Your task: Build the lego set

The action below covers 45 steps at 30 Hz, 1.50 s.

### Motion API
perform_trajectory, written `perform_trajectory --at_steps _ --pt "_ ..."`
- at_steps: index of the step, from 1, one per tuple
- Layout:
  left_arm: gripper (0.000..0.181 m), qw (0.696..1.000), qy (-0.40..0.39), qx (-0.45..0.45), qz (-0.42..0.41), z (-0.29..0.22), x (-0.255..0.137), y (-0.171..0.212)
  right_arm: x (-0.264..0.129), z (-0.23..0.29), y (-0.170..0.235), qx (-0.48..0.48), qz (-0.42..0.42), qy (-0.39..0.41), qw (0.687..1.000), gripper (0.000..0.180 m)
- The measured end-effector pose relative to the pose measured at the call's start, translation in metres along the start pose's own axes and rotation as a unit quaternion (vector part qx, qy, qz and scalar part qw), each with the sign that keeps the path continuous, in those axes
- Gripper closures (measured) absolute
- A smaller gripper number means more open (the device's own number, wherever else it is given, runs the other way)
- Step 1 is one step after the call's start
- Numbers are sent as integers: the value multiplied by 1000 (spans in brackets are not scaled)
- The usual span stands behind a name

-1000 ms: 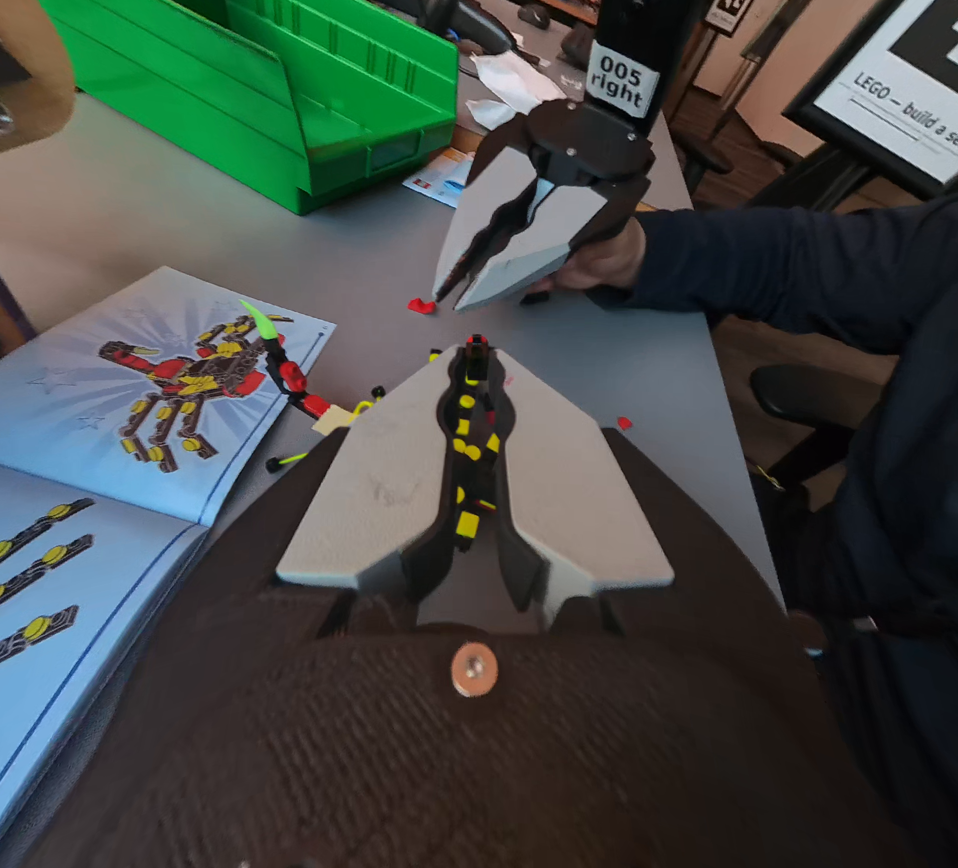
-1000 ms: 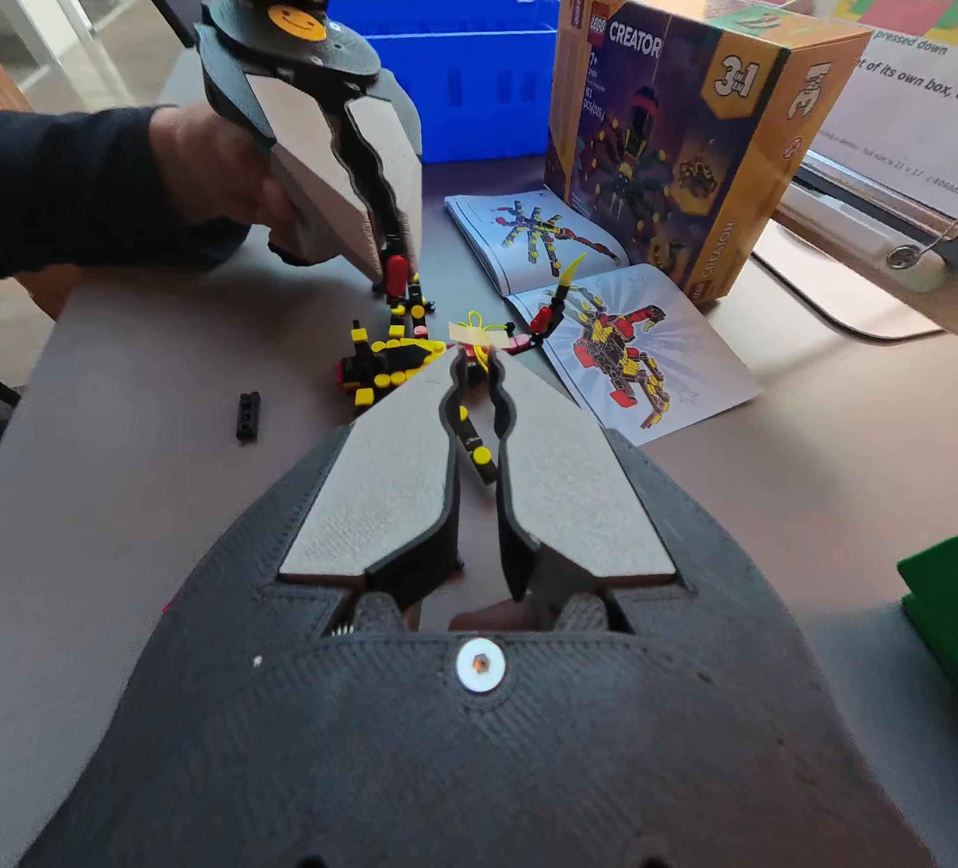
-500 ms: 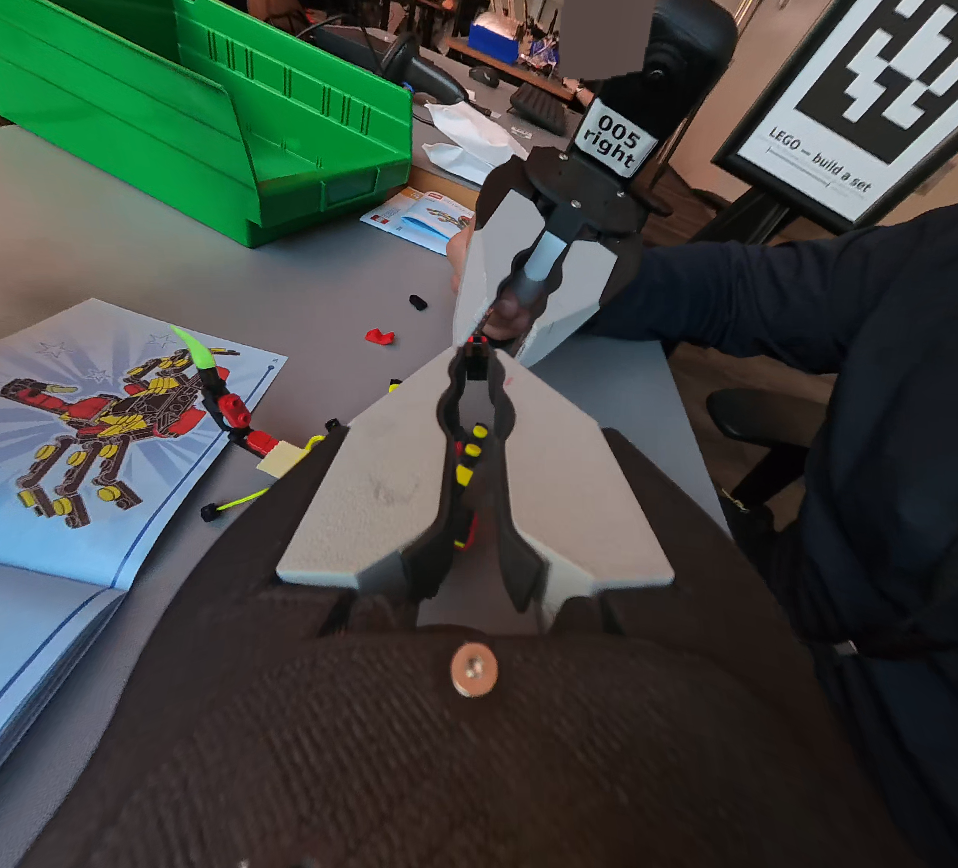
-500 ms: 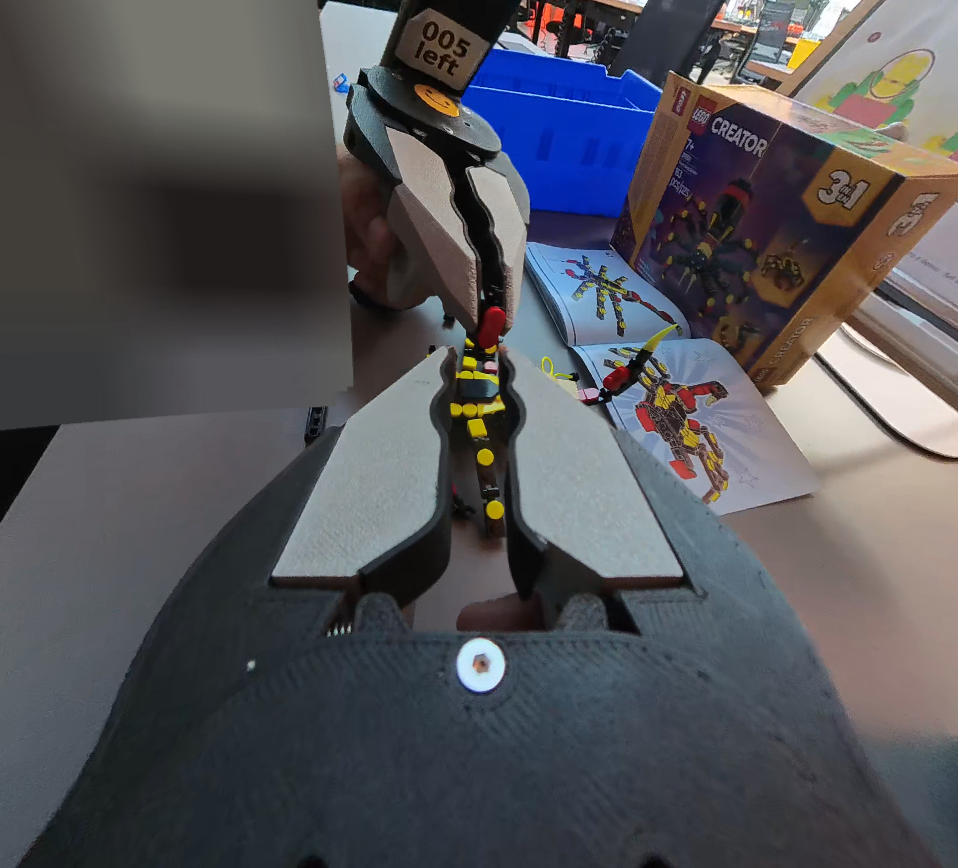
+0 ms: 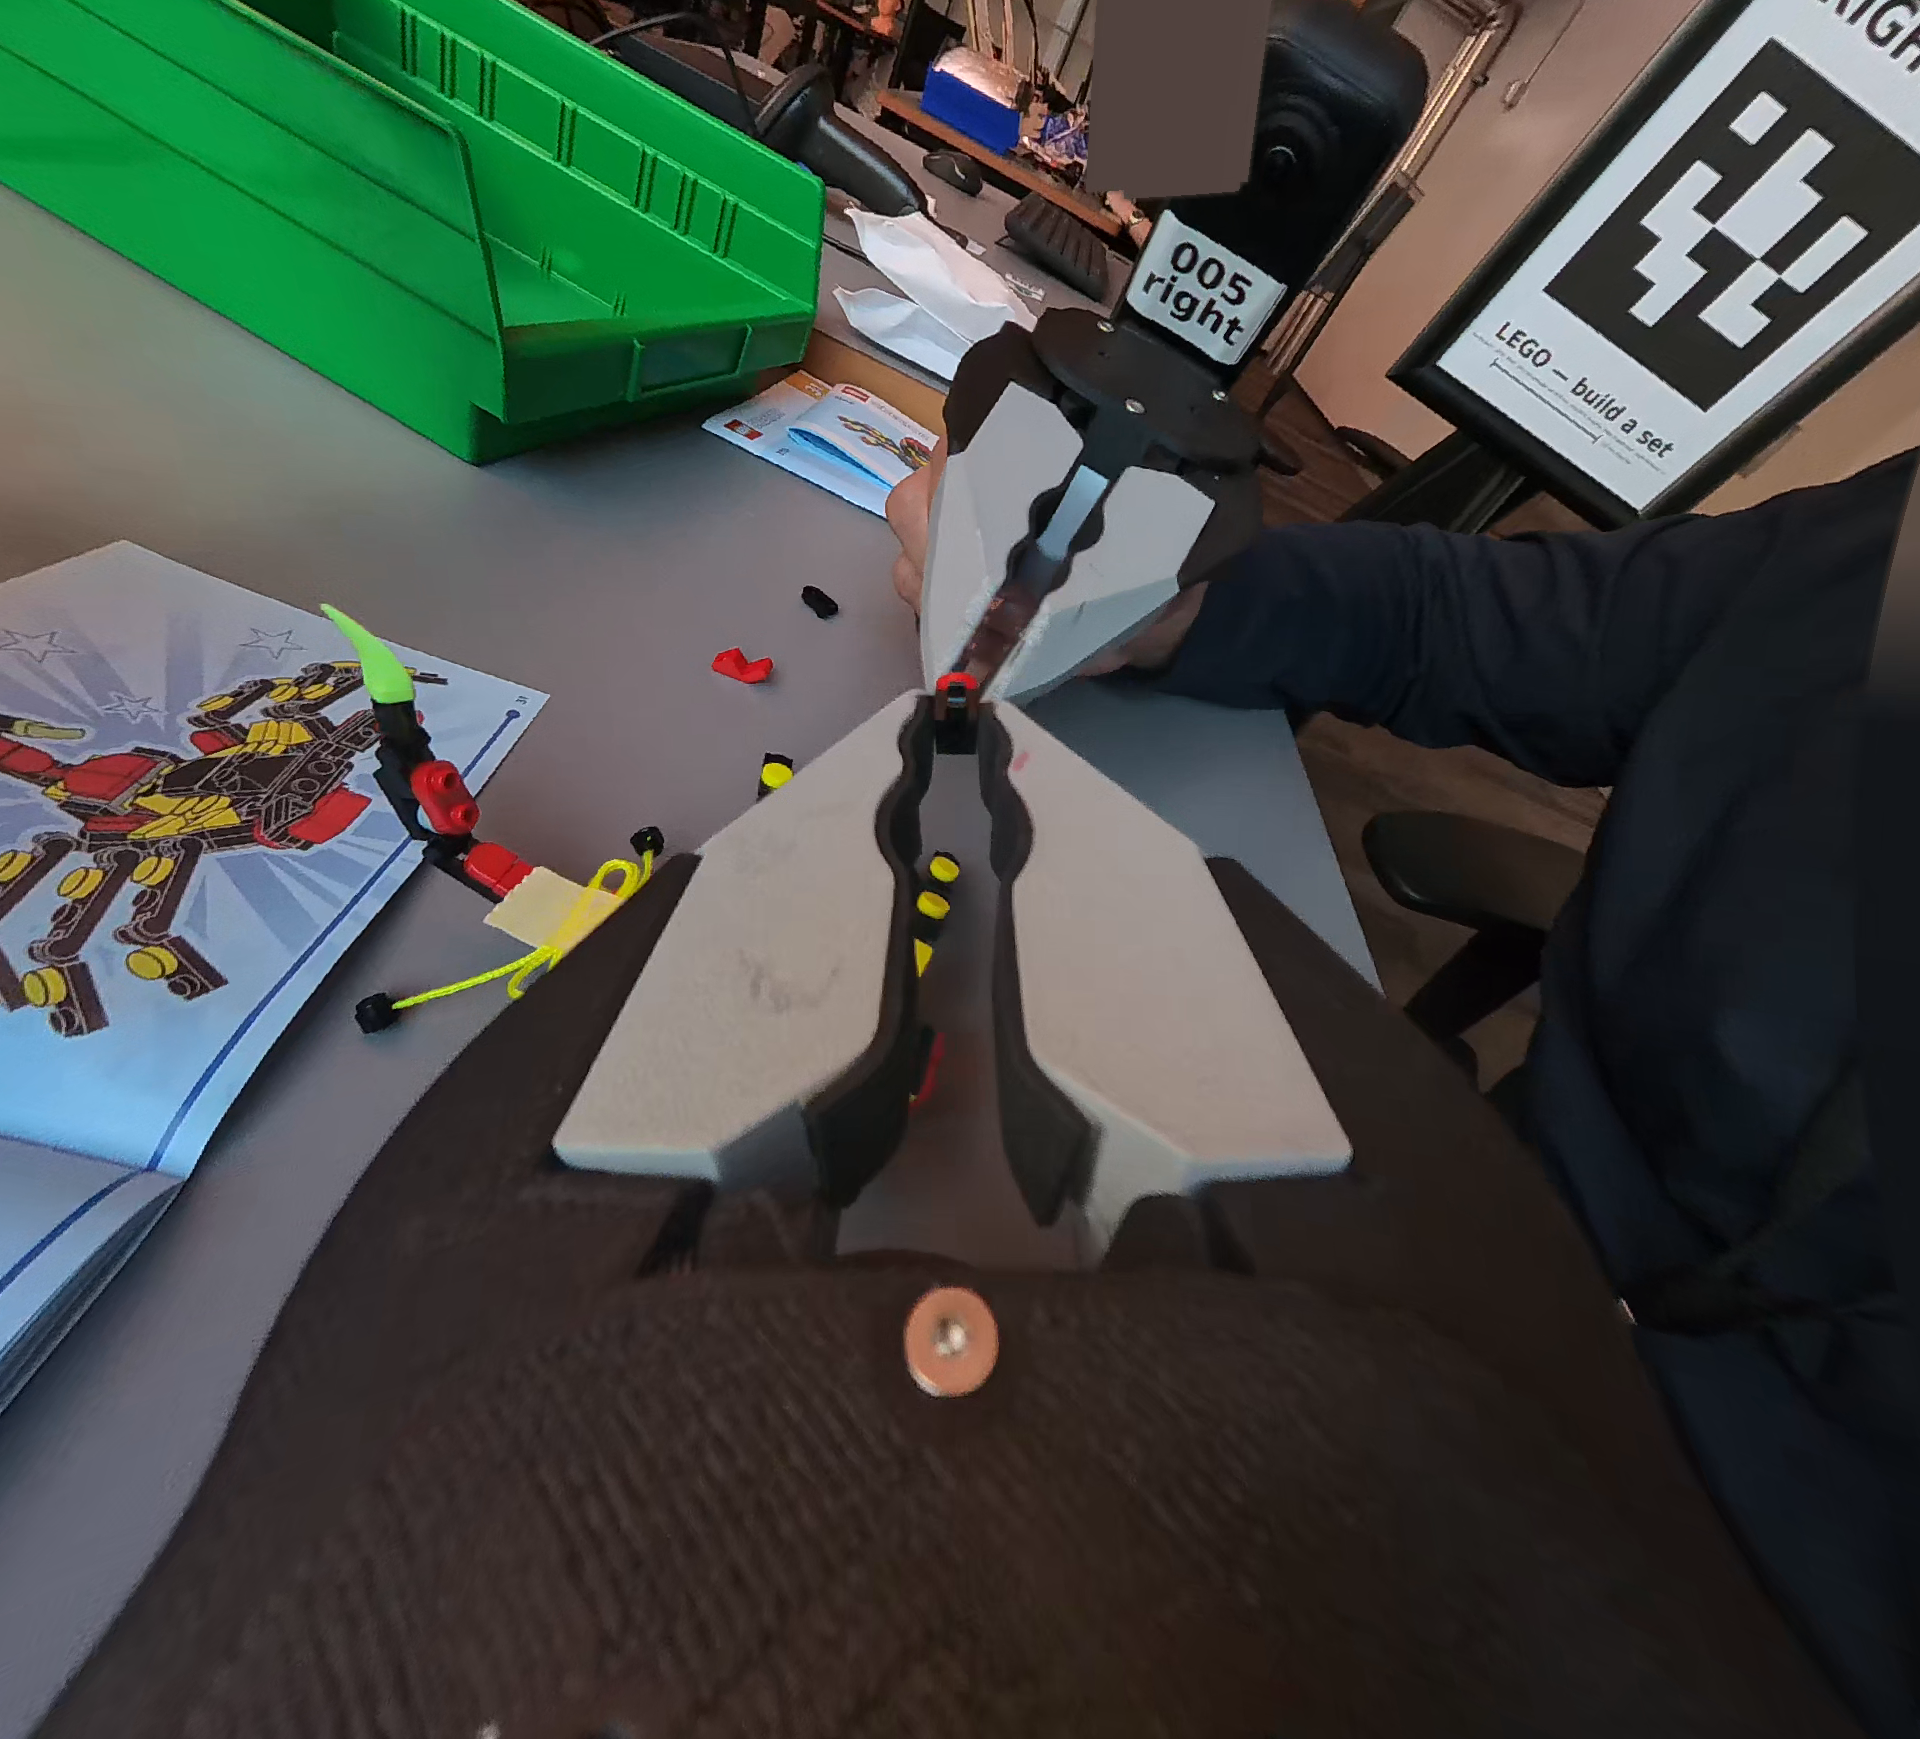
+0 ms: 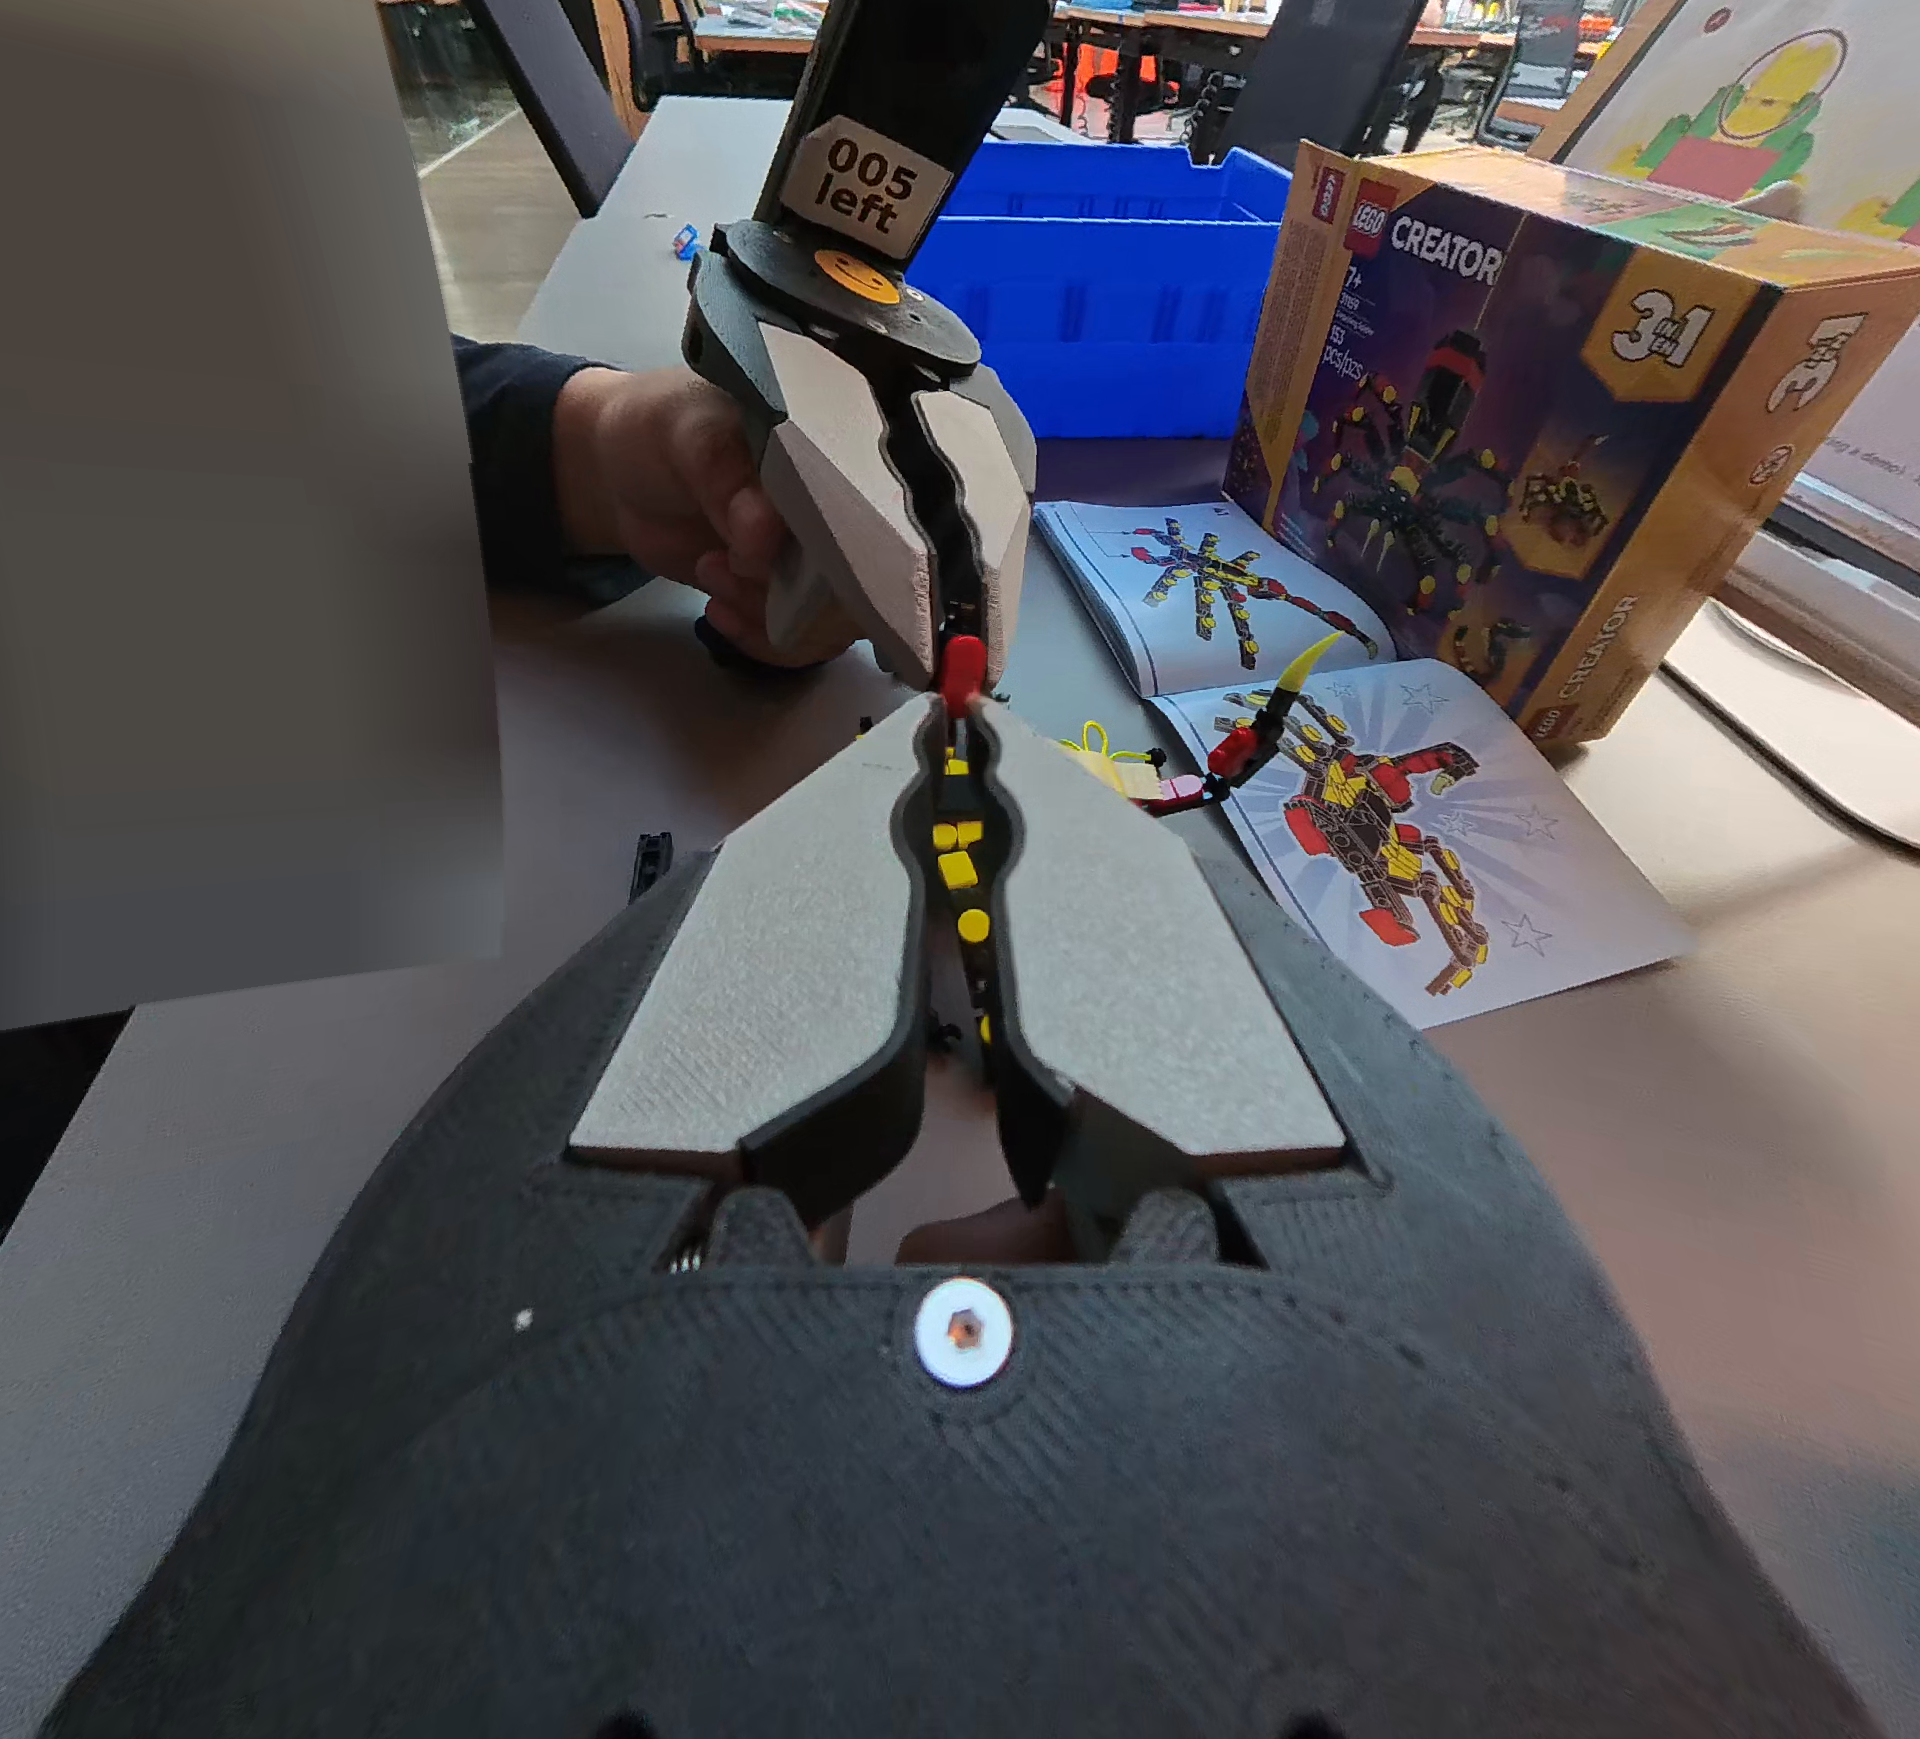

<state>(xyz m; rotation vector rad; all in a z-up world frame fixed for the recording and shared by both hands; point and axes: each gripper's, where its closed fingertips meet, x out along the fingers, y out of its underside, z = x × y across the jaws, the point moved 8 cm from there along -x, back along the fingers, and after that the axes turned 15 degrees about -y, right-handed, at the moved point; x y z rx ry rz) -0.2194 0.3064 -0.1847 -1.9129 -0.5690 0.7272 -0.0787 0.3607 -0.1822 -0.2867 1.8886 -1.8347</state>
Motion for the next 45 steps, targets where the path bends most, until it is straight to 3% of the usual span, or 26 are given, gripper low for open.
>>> perform_trajectory --at_steps 18,36,39,45 --pt "176 1000 4 -8 -19 -1 1 -2 3 4 -1 24 -17 -35 999 180" --pt "176 1000 -13 -10 -13 4 -2 -2 -5 -2 -1 34 -23 -16 999 180" --pt "176 1000 0 -12 -18 1 -2 -2 -2 -1 -1 40 -24 -27 999 170" --pt "176 1000 9 -16 -23 -2 0 -2 0 -1 0 38 -16 -17 999 178"
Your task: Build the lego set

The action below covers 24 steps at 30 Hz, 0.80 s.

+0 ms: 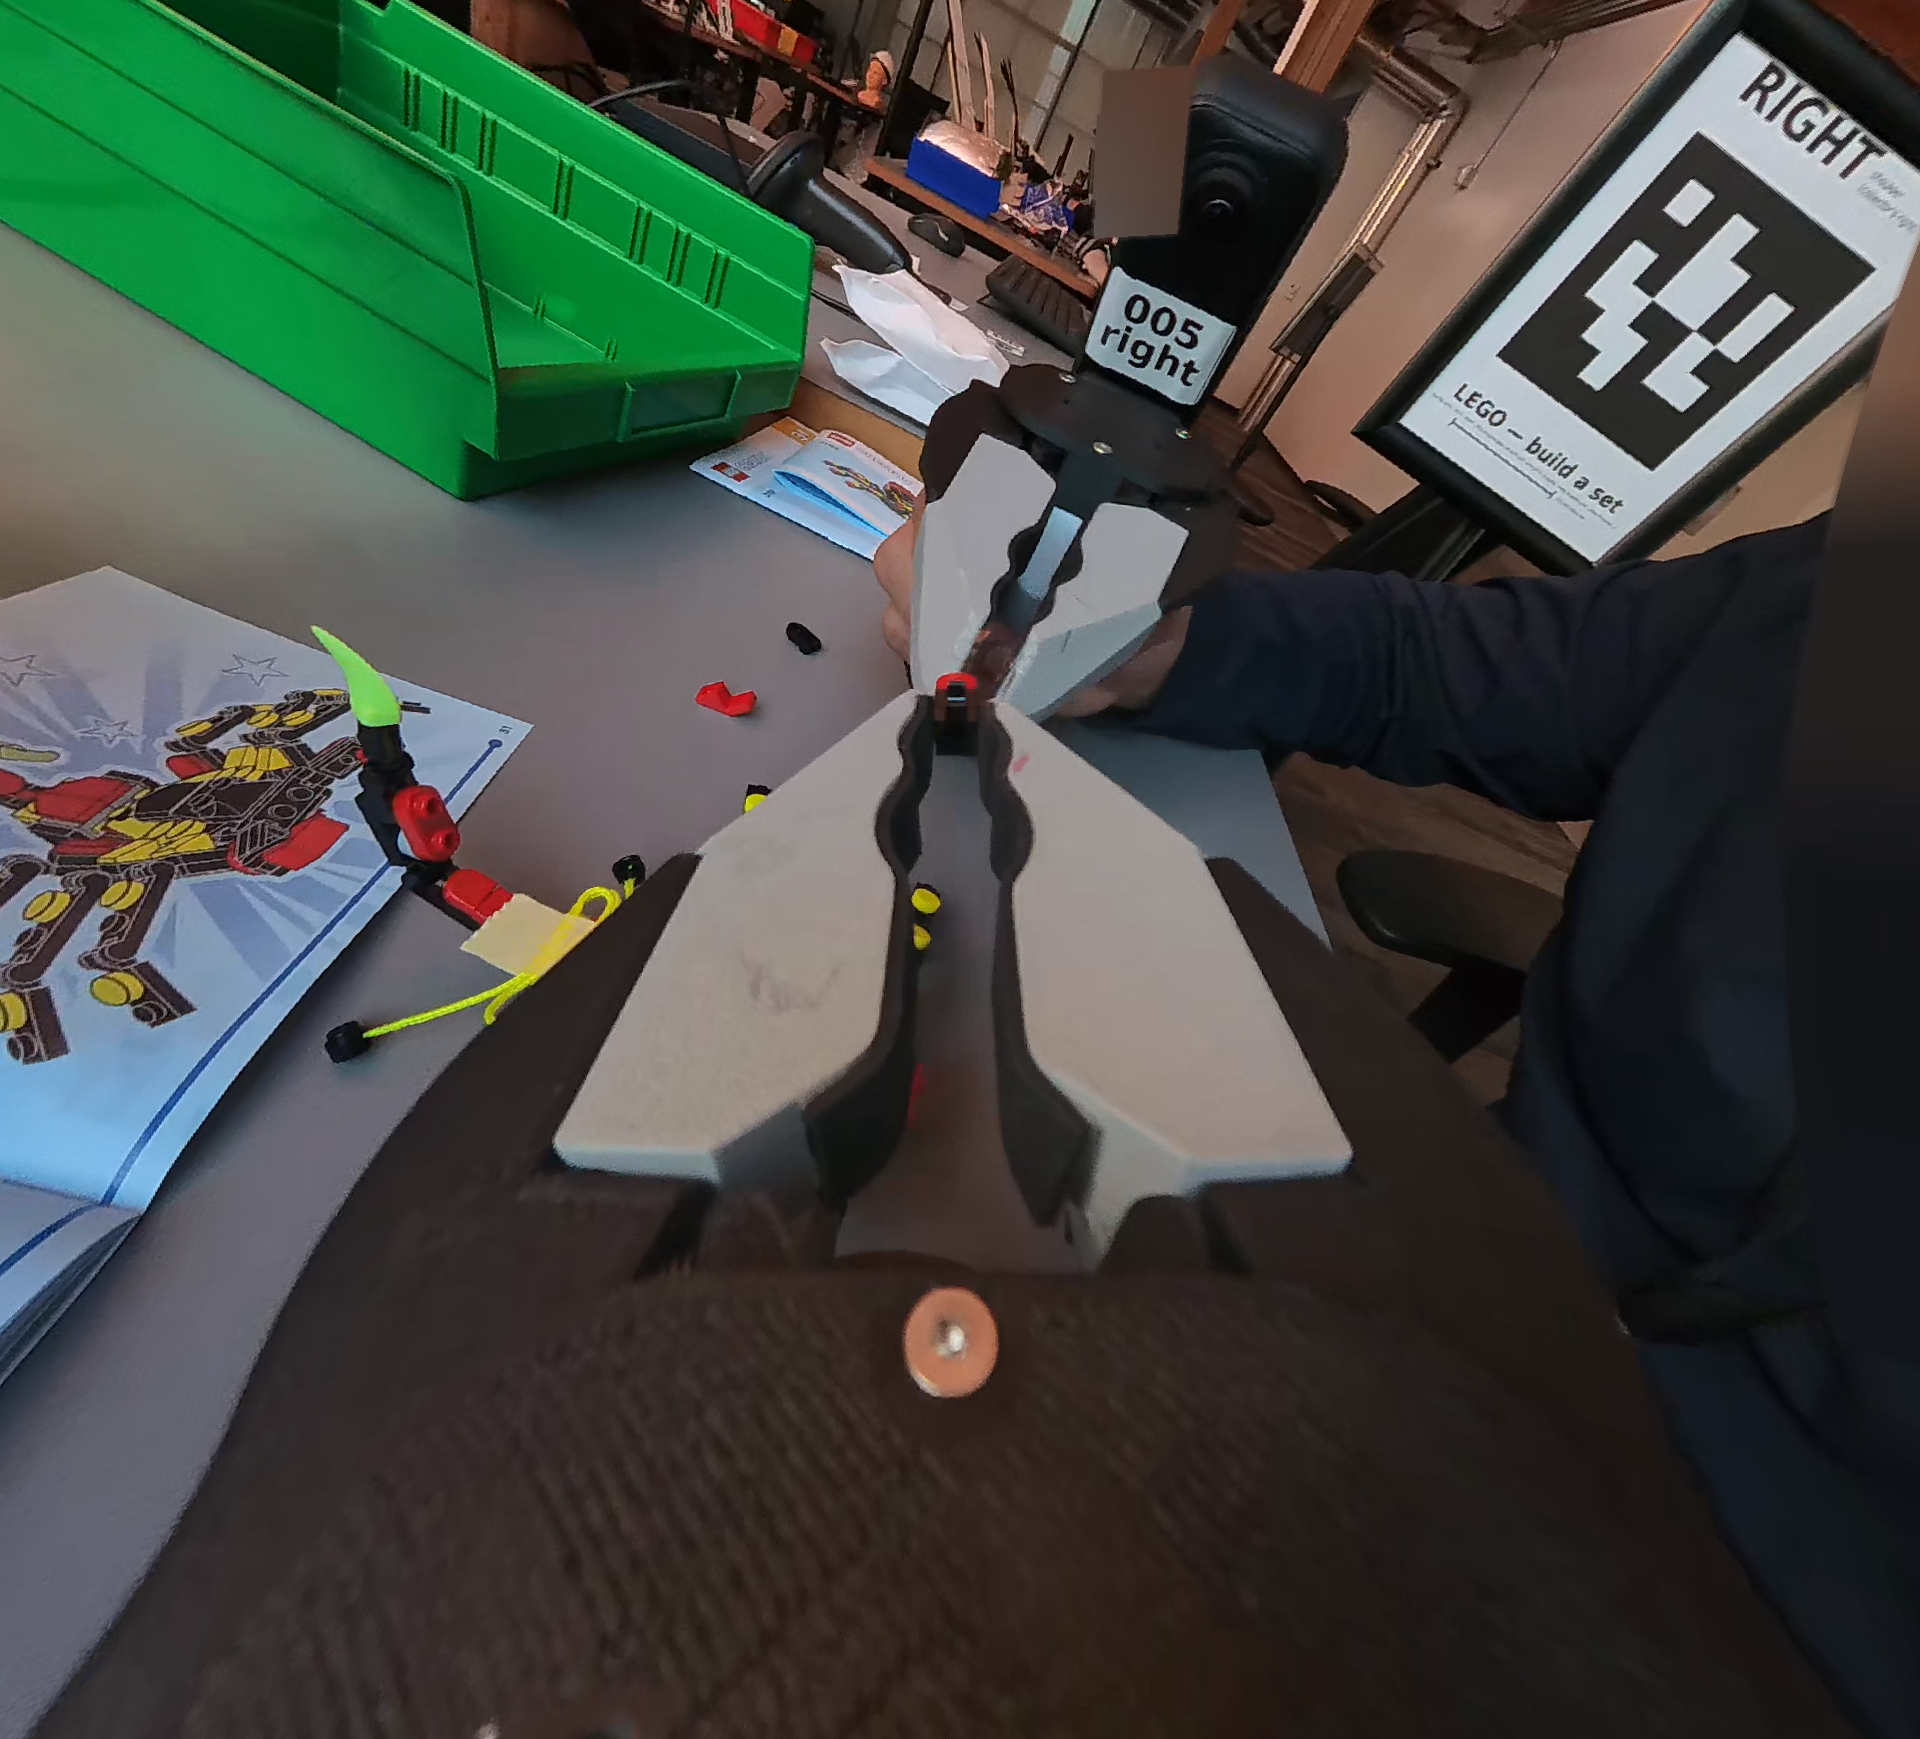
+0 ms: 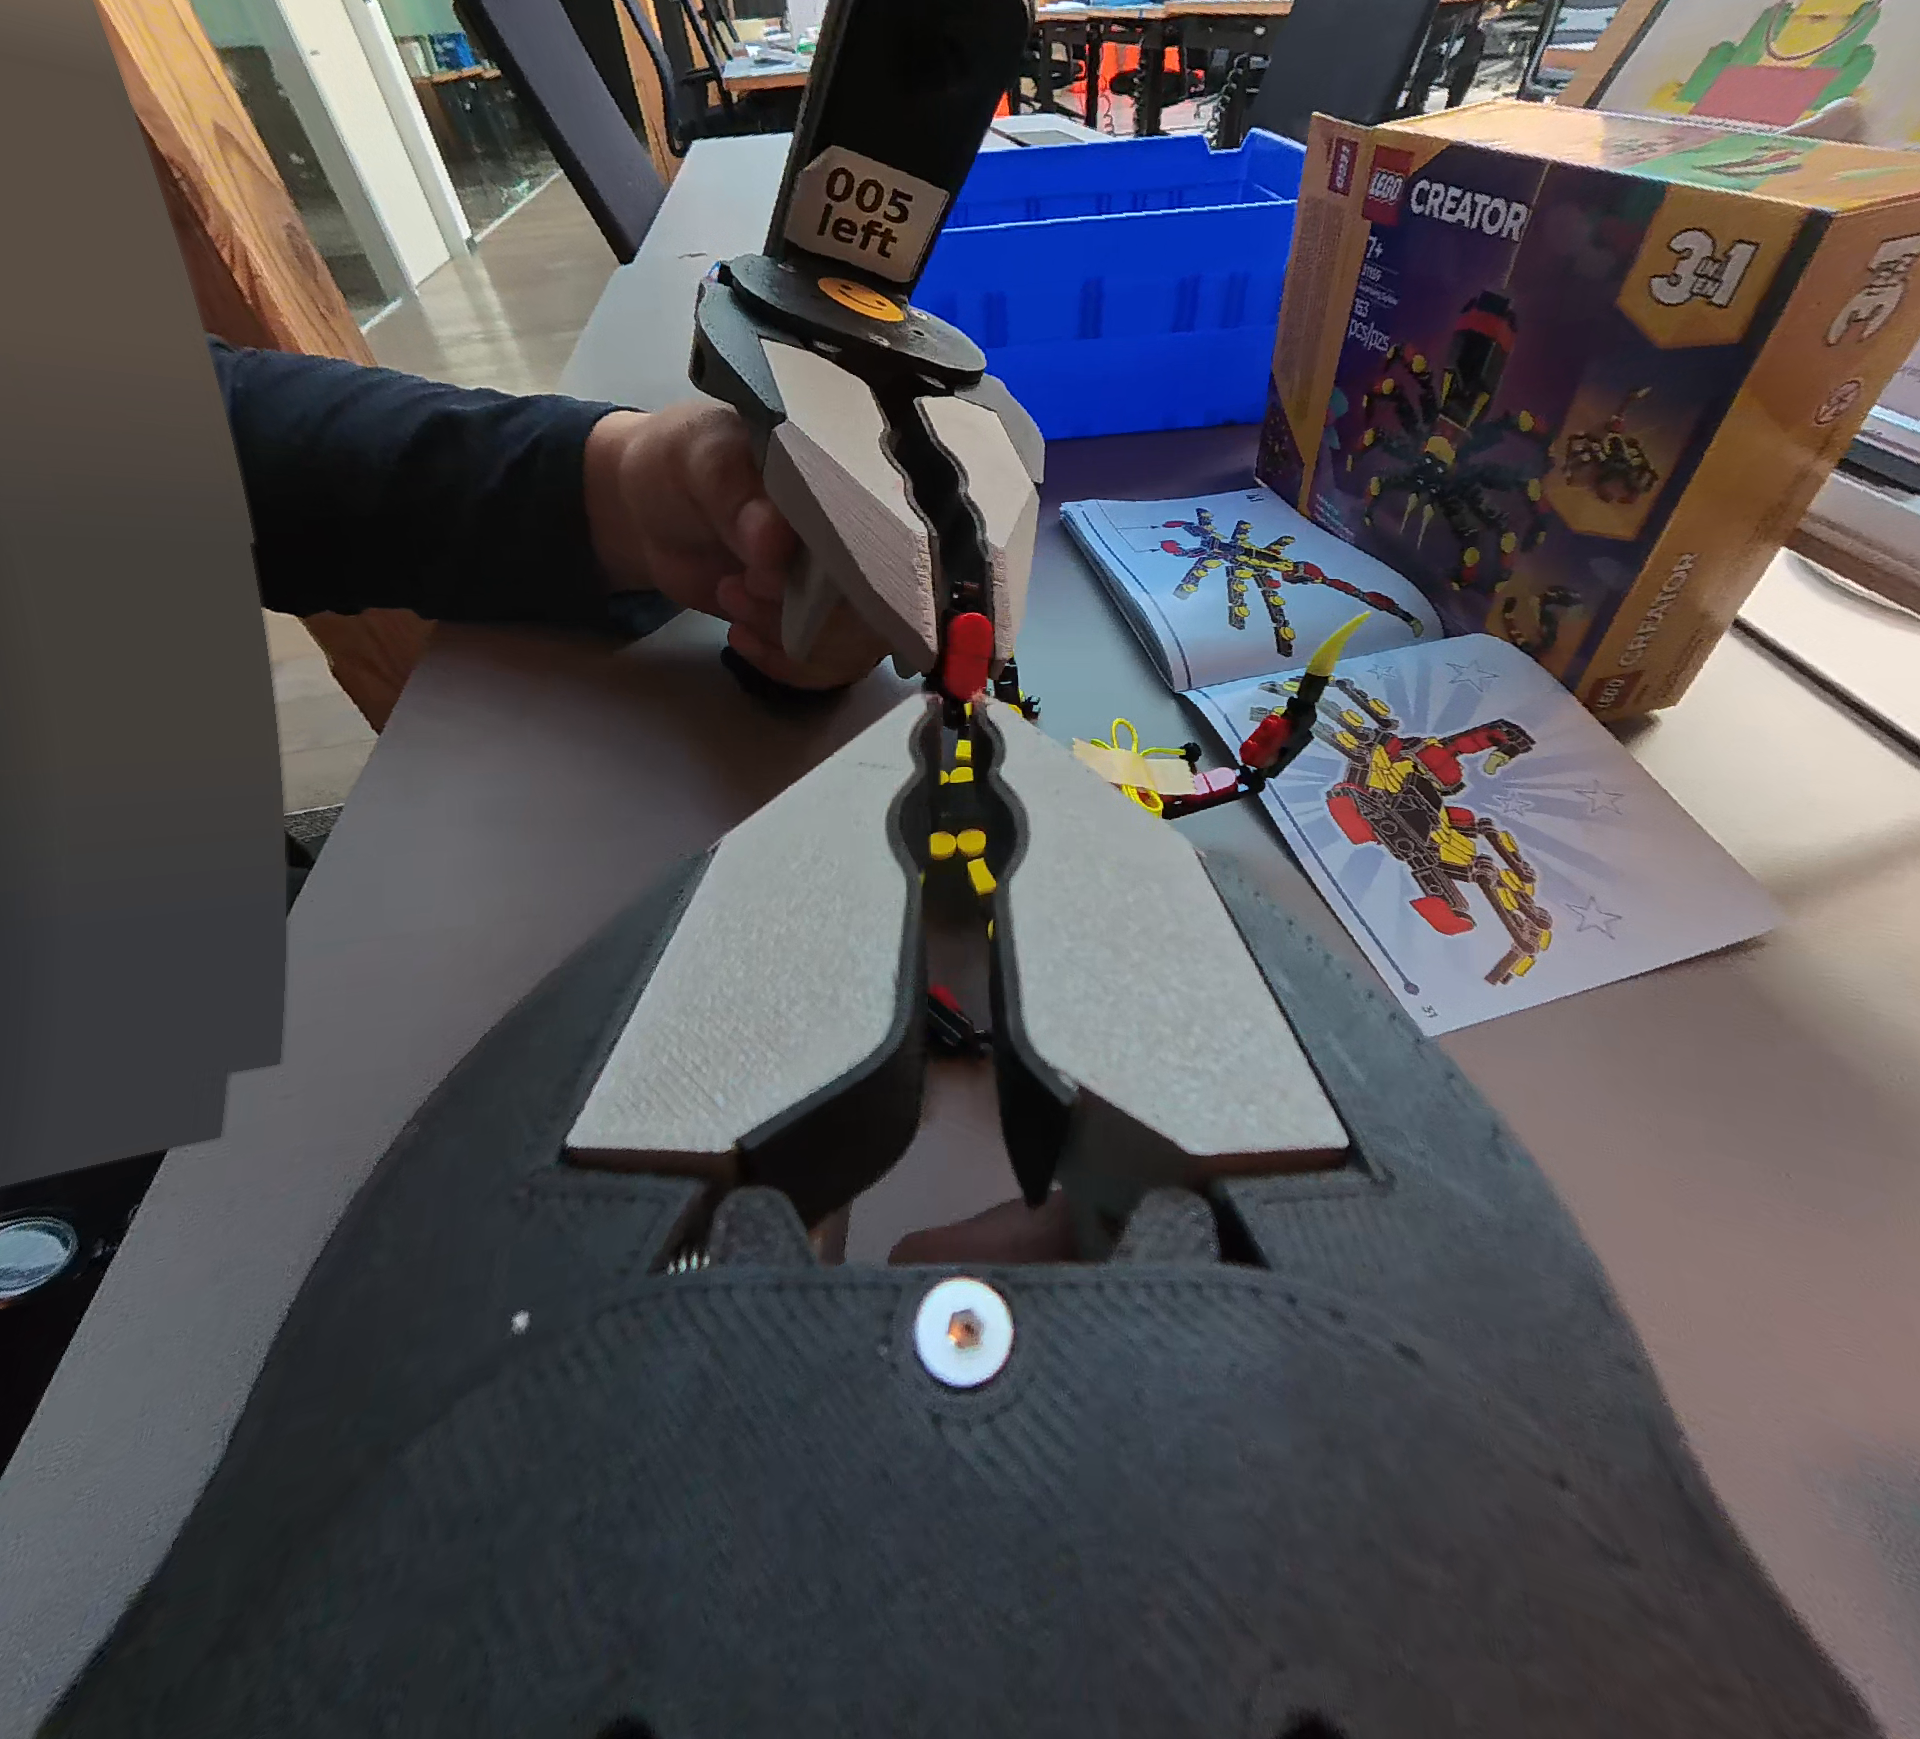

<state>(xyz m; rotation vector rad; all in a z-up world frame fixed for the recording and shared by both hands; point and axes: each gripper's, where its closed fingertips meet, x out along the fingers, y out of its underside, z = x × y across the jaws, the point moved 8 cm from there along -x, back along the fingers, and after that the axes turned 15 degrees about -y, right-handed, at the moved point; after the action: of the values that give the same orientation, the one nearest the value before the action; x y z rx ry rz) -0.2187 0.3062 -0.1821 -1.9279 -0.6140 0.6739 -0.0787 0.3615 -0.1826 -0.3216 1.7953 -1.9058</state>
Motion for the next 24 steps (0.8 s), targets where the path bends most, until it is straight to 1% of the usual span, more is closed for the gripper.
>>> perform_trajectory --at_steps 2,6,13,24 --pt "176 1000 2 3 1 -1 0 0 0 0 0 8 -3 -5 1000 176" --pt "176 1000 2 8 -3 -3 1 0 1 1 0 10 -2 -9 1000 176" --pt "176 1000 4 -6 3 0 1 1 2 0 1 16 7 -4 1000 178" --pt "174 1000 -12 -7 9 4 1 1 0 -2 1 17 18 9 1000 180"
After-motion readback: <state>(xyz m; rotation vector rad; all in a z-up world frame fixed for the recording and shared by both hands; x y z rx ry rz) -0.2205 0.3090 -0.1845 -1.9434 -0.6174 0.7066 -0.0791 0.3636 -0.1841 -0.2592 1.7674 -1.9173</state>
